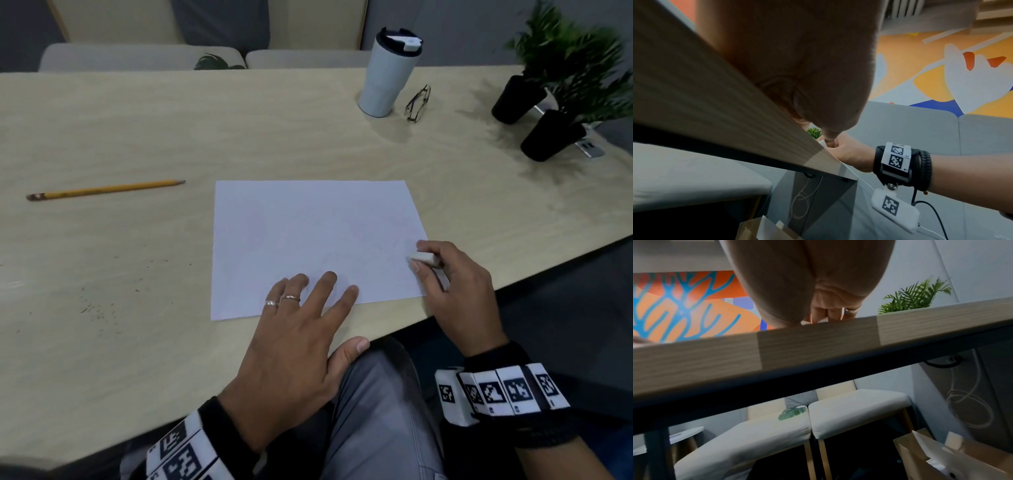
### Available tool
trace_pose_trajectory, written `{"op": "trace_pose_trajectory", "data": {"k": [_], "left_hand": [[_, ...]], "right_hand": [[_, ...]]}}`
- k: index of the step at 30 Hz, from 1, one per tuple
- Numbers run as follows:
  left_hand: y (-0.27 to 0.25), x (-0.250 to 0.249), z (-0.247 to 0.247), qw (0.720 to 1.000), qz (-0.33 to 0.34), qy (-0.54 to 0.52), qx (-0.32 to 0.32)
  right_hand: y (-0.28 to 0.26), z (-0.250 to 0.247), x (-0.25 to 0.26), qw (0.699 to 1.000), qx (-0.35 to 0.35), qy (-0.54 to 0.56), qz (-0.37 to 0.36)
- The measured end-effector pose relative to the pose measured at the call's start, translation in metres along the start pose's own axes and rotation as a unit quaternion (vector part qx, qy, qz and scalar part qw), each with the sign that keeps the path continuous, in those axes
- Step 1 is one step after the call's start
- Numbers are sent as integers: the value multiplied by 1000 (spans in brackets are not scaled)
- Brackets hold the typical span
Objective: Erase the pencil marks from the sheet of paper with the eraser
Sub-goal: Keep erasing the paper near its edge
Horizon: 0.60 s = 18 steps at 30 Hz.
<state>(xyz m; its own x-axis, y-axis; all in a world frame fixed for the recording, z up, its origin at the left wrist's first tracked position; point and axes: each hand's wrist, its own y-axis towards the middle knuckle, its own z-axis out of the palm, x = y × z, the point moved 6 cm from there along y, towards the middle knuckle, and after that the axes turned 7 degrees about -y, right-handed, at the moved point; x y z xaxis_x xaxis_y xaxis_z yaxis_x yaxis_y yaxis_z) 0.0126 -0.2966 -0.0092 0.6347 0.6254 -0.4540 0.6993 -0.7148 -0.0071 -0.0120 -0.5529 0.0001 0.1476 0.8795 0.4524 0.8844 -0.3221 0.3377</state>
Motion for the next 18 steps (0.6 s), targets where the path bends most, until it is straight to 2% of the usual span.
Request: {"op": "trace_pose_trajectory", "data": {"k": [5,8,11,13,18], "left_hand": [[5,-7,-8,1000,14,-12,-11],[7,1,-12,1000,5,-25,-14],[9,9,-12,999,3,-36,-20],[13,13,-8,999,5,-28,-13],[12,22,-8,998,-36,-23,-46]], "right_hand": [[10,-3,2,999,-42,-16,-27],[9,-18,5,996,-83,16,13],[4,-13,7,997,-42,56,40],[2,-2,7,998,-5,45,44],[10,4,9,999,14,4,45]]}}
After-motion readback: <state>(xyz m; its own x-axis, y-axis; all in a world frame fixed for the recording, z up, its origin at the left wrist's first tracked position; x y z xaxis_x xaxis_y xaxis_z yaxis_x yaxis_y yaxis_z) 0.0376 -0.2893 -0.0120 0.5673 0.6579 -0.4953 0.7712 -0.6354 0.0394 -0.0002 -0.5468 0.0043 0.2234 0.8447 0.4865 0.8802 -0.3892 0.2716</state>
